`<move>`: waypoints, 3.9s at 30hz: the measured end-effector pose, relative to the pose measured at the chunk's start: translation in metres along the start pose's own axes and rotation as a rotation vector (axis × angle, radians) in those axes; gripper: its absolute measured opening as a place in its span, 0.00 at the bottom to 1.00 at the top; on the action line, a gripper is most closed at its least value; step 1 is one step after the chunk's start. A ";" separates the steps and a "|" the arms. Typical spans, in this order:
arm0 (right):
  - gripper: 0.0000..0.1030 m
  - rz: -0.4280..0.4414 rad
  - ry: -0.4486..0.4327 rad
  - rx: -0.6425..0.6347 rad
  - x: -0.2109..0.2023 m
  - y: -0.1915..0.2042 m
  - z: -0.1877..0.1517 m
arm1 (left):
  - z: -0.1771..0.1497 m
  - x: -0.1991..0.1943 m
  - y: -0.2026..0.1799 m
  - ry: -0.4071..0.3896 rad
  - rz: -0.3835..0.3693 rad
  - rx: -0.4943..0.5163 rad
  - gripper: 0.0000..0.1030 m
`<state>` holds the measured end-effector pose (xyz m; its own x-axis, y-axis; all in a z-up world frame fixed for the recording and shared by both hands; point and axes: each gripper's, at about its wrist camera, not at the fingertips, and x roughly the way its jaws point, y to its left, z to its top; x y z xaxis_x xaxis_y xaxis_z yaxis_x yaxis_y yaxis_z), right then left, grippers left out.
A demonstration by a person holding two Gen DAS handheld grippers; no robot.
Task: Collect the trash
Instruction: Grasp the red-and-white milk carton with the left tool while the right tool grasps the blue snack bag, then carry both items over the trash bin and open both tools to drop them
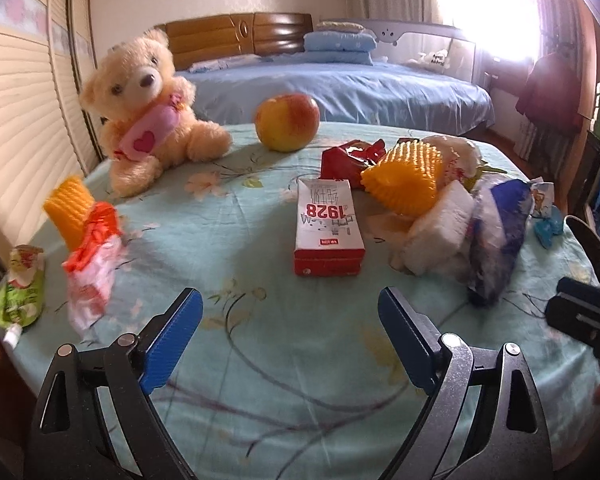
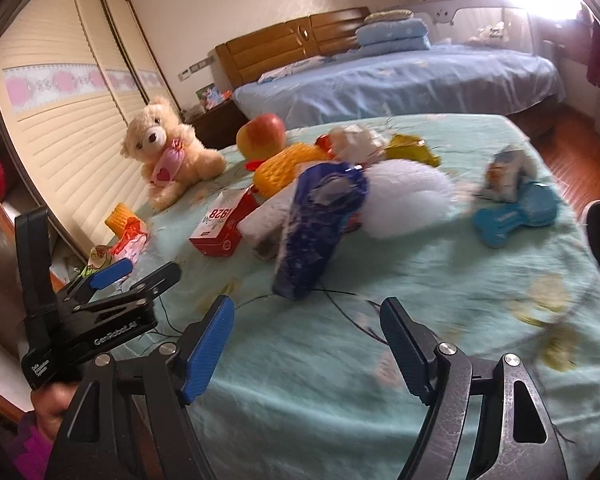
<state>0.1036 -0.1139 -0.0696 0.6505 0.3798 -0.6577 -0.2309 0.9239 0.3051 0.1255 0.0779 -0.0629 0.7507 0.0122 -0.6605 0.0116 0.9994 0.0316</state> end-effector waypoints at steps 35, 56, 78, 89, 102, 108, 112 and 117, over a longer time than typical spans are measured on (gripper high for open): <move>0.22 0.068 0.027 0.052 -0.004 -0.026 0.004 | -0.006 -0.026 -0.022 0.005 -0.124 -0.034 0.50; 0.22 -0.121 -0.064 0.165 -0.078 -0.120 -0.012 | -0.003 -0.053 -0.164 -0.014 -0.379 0.202 0.50; 0.22 -0.326 -0.077 0.304 -0.115 -0.225 -0.016 | 0.016 -0.028 -0.293 0.039 -0.508 0.398 0.50; 0.22 -0.367 -0.044 0.318 -0.114 -0.266 -0.005 | 0.030 -0.006 -0.337 0.093 -0.543 0.438 0.50; 0.22 -0.368 -0.006 0.332 -0.106 -0.293 0.003 | 0.037 0.020 -0.366 0.149 -0.554 0.474 0.50; 0.22 -0.366 0.002 0.344 -0.105 -0.301 0.006 | 0.042 0.030 -0.375 0.177 -0.577 0.457 0.50; 0.26 -0.372 0.013 0.347 -0.104 -0.305 0.007 | 0.042 0.031 -0.381 0.180 -0.586 0.468 0.51; 0.39 -0.379 0.019 0.363 -0.105 -0.309 0.005 | 0.039 0.030 -0.372 0.182 -0.575 0.455 0.61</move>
<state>0.1102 -0.4396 -0.0919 0.6254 0.0257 -0.7798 0.2861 0.9223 0.2599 0.1699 -0.2948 -0.0650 0.4238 -0.4631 -0.7784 0.6699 0.7387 -0.0748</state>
